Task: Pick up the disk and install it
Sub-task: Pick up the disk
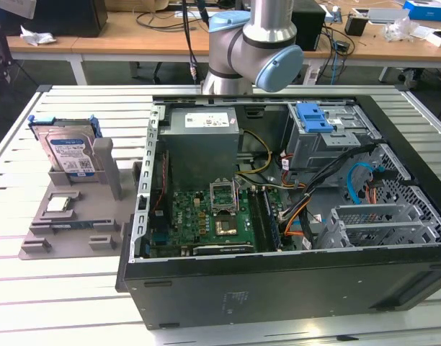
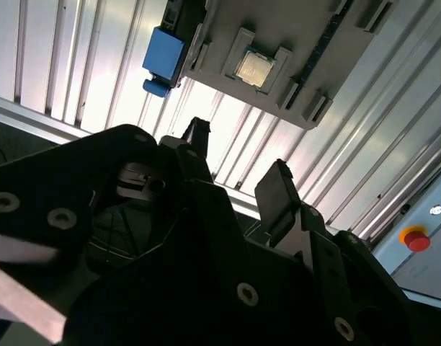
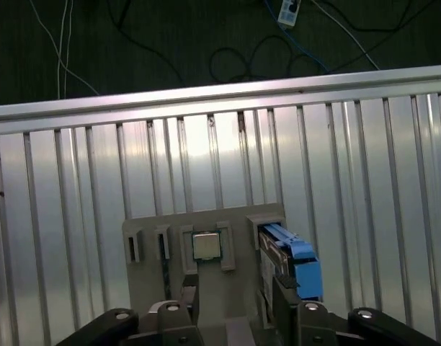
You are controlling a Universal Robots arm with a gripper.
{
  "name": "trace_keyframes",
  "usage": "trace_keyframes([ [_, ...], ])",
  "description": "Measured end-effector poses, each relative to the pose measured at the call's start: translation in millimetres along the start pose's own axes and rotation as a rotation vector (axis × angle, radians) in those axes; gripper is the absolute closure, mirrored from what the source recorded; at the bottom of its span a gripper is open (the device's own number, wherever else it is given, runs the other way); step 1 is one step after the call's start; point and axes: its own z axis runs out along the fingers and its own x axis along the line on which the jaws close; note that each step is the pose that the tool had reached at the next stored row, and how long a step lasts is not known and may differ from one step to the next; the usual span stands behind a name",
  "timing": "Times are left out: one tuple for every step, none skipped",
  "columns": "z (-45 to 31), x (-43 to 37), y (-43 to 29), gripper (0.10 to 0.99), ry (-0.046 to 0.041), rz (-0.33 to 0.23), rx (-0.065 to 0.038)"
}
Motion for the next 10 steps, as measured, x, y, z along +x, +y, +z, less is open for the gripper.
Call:
trace_keyframes([
  [0.0,0.0,0.0,0.553,0.0,0.0,0.0],
  [0.0,0.0,0.0,0.486,0.0,0.0,0.0],
  [0.1,-0.6,-0.7,0.486,-0.0001,0.0,0.0],
  [0.3,-1.7,-2.1,0.486,0.0001,-0.001,0.0],
  [0.9,-3.3,-3.6,0.486,0.0001,-0.001,0.0],
  [2.2,-6.4,-6.2,0.486,0.0001,-0.003,0.0],
  [3.3,-7.9,-7.2,0.486,0.0002,-0.006,0.0],
  [4.7,-9.5,-8.0,0.486,0.0002,-0.008,0.0],
  [6.7,-11.3,-8.9,0.486,0.0005,-0.011,0.0],
  [8.4,-12.7,-9.4,0.486,0.0007,-0.014,0.0],
])
